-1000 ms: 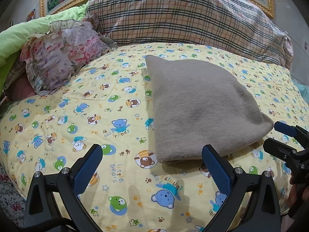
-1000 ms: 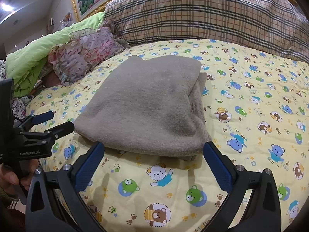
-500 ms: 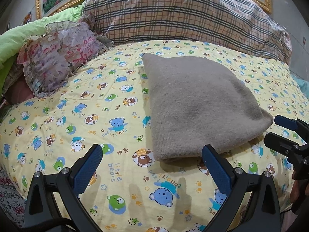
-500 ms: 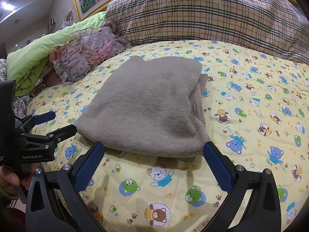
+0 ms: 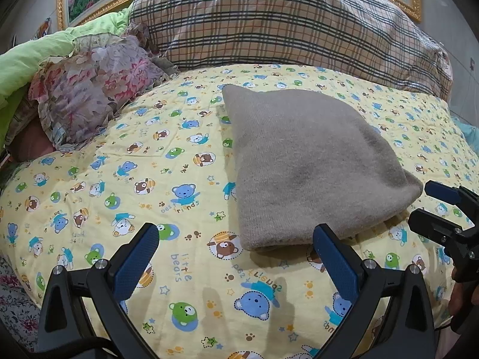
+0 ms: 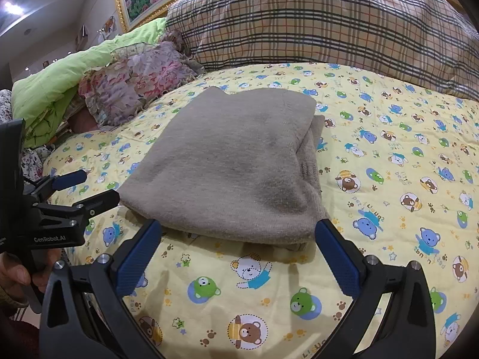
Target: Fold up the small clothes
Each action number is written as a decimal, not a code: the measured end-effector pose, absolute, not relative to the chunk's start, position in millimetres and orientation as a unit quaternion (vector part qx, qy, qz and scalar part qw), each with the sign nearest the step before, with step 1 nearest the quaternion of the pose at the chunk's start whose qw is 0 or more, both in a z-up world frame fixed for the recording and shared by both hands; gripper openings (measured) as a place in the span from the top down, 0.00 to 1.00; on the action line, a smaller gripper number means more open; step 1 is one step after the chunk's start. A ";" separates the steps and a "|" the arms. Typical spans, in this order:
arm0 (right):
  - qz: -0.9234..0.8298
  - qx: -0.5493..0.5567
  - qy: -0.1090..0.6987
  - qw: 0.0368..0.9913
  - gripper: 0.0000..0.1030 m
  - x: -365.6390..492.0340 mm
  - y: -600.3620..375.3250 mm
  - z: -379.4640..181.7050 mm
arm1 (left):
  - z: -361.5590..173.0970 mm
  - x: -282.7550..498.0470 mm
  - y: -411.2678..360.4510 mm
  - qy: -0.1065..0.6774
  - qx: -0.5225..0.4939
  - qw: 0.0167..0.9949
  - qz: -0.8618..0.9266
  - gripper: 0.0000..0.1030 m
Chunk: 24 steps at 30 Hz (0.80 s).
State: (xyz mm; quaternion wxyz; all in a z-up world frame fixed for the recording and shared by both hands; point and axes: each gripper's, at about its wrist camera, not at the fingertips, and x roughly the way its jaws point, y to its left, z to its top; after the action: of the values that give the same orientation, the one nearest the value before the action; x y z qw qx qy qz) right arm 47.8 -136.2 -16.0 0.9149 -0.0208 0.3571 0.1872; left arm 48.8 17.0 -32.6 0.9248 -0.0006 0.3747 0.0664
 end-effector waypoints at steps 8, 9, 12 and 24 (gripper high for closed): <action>0.188 -0.021 0.358 0.915 0.01 47.6 -135.6 -16.6 | -31.4 47.2 15.7 0.371 -0.005 0.927 0.065 0.00; 0.187 -0.021 0.358 0.915 0.01 47.4 -135.2 -16.8 | -31.2 46.9 15.8 0.370 -0.006 0.927 0.063 0.00; 0.187 -0.020 0.359 0.914 0.01 48.0 -135.3 -17.3 | -30.6 45.8 14.8 0.369 -0.005 0.927 0.063 0.00; 0.187 -0.021 0.358 0.915 0.01 48.0 -135.0 -17.5 | -28.3 45.5 13.8 0.368 -0.003 0.928 0.058 0.00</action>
State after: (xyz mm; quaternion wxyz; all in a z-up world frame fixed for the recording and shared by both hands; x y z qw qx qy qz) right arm 48.0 -135.0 -17.5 0.9146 -0.0210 0.3577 0.1873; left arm 45.5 13.8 -28.3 0.9279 -0.0031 0.3682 0.0585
